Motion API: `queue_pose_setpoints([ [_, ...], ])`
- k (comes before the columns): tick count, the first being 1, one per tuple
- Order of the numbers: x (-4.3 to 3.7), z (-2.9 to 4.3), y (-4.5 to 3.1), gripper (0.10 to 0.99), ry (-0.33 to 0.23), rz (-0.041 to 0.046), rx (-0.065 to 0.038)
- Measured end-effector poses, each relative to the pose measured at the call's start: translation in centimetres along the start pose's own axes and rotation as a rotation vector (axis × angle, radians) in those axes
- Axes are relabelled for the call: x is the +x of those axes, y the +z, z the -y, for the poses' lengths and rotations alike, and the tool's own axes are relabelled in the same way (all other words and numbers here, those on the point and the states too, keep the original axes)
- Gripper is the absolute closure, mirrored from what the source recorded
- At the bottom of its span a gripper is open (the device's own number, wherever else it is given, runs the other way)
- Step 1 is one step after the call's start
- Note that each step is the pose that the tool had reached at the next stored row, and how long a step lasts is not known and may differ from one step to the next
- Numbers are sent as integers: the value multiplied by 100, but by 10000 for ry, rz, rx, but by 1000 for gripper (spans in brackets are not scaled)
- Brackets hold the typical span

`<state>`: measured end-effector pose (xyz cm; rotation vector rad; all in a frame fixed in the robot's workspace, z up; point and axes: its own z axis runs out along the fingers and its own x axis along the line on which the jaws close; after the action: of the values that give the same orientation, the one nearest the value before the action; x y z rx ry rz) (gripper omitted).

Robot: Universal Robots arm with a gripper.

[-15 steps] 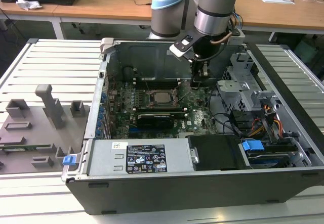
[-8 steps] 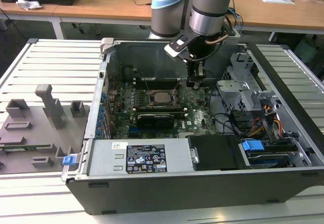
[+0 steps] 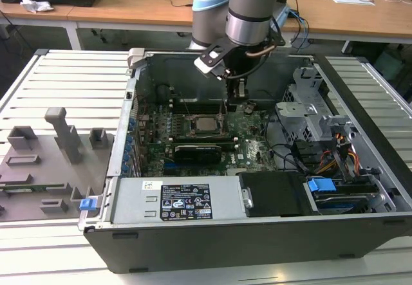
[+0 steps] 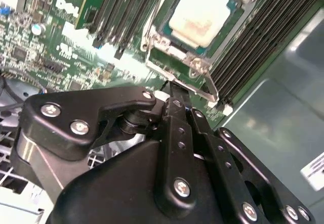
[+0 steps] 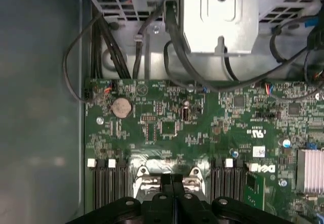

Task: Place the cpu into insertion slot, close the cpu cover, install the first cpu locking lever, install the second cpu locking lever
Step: 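Close the cpu cover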

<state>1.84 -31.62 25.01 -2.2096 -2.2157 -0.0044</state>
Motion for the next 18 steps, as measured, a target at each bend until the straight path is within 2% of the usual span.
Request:
queue_pose_setpoints([
  [5,1,121,46,980,-4,10,-18],
  [9,2,222,129,980,-10,24,-19],
  [13,1,405,230,980,-69,24,-40],
  [15,1,447,253,980,-86,24,-51],
  [18,0,470,297,980,-286,25,-67],
])
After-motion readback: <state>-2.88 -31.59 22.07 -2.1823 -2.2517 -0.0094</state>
